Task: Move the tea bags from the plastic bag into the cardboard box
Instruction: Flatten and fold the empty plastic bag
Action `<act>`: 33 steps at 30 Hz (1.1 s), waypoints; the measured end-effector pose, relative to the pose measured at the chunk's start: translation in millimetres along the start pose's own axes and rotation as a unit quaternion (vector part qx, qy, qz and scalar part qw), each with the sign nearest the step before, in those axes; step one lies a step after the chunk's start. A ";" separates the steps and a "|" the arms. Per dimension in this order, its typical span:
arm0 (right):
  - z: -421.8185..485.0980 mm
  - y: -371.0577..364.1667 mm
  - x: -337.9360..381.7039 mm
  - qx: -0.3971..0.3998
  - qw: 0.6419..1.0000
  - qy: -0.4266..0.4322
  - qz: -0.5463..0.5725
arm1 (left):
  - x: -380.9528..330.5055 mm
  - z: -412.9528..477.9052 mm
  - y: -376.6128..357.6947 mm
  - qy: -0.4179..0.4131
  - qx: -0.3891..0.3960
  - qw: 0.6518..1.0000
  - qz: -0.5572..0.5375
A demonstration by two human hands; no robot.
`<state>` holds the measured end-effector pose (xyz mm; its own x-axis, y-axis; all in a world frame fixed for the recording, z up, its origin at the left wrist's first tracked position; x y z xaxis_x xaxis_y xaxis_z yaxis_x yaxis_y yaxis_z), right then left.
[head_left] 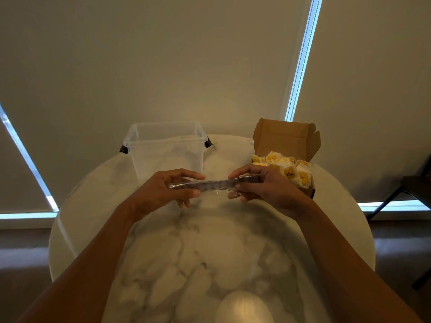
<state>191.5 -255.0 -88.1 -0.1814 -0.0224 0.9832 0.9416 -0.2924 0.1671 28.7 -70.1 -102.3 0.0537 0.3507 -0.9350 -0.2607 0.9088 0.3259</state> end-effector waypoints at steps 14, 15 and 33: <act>0.6 -6.6 -6.2 0.052 0.992 -0.046 0.108 | 5.0 0.5 1.9 -0.013 0.027 0.999 -0.017; 0.7 -6.1 -7.0 0.049 0.991 -0.050 0.112 | 3.9 0.1 1.6 -0.016 0.026 0.999 -0.012; 1.5 3.8 -8.6 -0.001 0.999 -0.024 -0.044 | 13.5 3.4 7.0 0.042 -0.020 0.998 0.031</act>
<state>197.0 -254.4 -95.8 -0.2503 0.0493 0.9669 0.9218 -0.2931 0.2536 30.8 -58.2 -112.2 -0.0450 0.3842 -0.9221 -0.3002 0.8752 0.3793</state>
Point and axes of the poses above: each hand's wrist, its own z-axis towards the middle knuckle, its own y-axis out of the back of the hand, x = y × z, the point moved 8 cm from there along z, towards the middle knuckle, and after that the axes turned 8 degrees about x, right-handed, at the moved point
